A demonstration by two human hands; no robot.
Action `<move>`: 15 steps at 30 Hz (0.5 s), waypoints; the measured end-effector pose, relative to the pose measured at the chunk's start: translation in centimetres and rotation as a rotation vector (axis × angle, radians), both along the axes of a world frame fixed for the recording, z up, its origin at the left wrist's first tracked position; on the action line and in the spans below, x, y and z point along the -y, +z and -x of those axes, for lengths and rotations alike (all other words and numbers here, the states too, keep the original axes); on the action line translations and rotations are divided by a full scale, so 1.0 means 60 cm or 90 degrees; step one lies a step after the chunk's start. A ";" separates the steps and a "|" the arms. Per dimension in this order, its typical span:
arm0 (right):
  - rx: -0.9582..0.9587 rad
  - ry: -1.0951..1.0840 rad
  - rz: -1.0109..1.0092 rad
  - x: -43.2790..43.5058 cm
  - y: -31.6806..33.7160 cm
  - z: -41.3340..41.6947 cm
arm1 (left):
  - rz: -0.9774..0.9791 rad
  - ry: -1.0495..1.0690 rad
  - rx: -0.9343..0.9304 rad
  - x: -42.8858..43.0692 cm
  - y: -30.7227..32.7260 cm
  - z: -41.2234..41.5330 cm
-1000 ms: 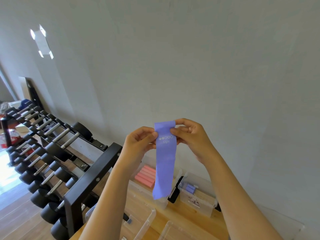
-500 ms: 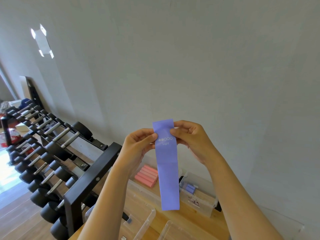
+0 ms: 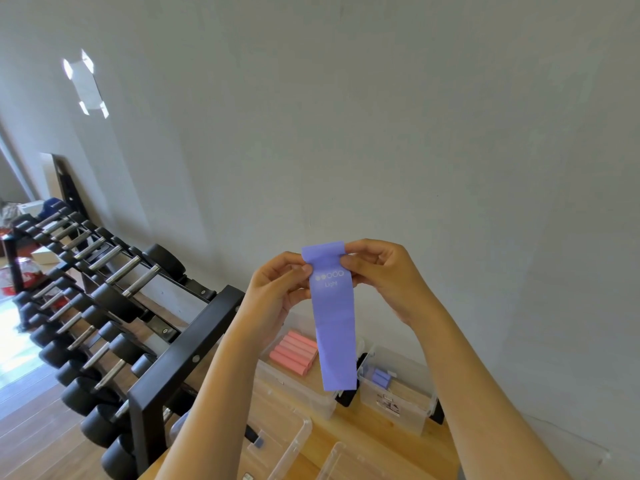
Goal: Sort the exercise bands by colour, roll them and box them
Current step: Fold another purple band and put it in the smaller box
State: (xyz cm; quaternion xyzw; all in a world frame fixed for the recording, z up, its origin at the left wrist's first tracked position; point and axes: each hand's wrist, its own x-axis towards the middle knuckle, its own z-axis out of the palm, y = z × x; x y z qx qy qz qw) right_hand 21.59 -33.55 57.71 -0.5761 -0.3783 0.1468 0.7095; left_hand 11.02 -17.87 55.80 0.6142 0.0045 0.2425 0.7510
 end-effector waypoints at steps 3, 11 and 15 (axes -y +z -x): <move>-0.021 0.008 -0.009 -0.001 0.000 0.003 | 0.010 -0.011 0.005 0.007 0.003 0.001; -0.082 -0.028 -0.055 -0.012 0.009 0.008 | -0.023 -0.024 -0.046 0.002 -0.014 0.002; -0.114 -0.064 -0.096 -0.018 0.016 0.008 | -0.108 -0.023 -0.105 0.018 -0.029 0.005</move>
